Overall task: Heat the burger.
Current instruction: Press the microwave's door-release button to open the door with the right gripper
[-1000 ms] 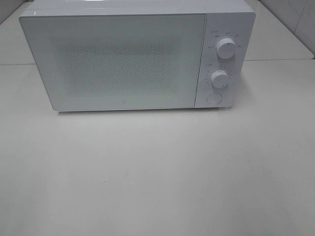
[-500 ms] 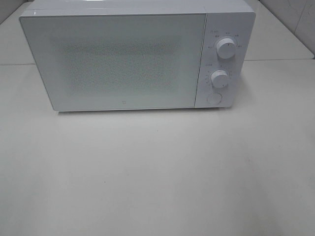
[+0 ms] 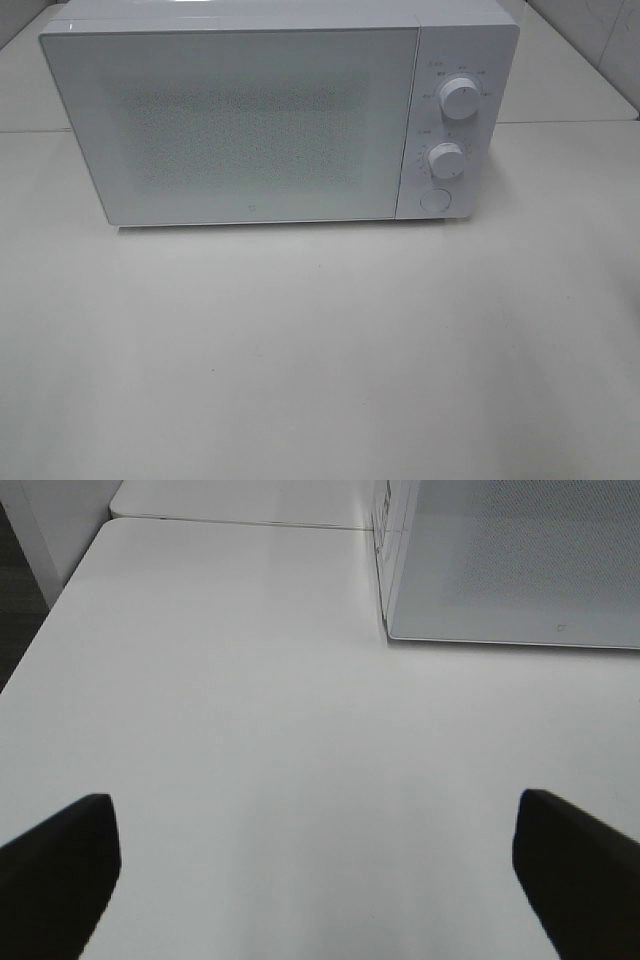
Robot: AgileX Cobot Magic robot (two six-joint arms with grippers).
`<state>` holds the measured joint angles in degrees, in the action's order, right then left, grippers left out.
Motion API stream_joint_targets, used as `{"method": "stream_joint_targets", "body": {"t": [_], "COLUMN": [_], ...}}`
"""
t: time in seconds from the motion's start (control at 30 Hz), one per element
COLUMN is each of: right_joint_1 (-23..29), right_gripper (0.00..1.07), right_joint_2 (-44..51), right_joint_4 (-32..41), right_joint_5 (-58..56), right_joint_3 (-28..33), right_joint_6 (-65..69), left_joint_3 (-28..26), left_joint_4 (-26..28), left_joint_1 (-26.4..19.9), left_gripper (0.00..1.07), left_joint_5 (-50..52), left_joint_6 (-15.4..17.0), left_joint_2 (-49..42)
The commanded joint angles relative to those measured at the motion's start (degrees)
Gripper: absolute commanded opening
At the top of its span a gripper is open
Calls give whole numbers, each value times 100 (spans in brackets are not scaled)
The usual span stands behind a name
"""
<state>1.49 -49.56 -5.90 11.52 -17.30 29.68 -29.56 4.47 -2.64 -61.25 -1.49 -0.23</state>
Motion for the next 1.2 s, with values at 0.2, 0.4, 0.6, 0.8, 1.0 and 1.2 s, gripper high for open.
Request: {"method": "stream_joint_targets", "body": {"t": [0.2, 0.4, 0.6, 0.8, 1.0, 1.2], "right_joint_1": [-29, -17, -17, 607, 1444, 1914], "right_gripper": [0, 0, 0, 0, 0, 0], "right_joint_2": [-1381, -2194, -2888, -3472, -4108, -4544], "right_joint_4": [-34, -63, -212, 361, 1409, 1879], "right_joint_5": [1392, 2045, 2716, 3231, 3673, 3747], "right_joint_3": [-6, -6, -6, -6, -23, -206], "right_joint_6": [2103, 3615, 4566, 4933, 4939, 5071], "left_joint_3": [6, 6, 6, 6, 6, 6], "left_joint_4": [6, 6, 6, 6, 6, 6], "left_joint_1": [11, 11, 11, 11, 11, 11], "left_gripper": [100, 100, 100, 100, 100, 100], "left_joint_5": [0, 0, 0, 0, 0, 0], "left_joint_6": [11, 11, 11, 11, 11, 11], "left_joint_2": [-74, -74, -74, -74, -74, -74]}}
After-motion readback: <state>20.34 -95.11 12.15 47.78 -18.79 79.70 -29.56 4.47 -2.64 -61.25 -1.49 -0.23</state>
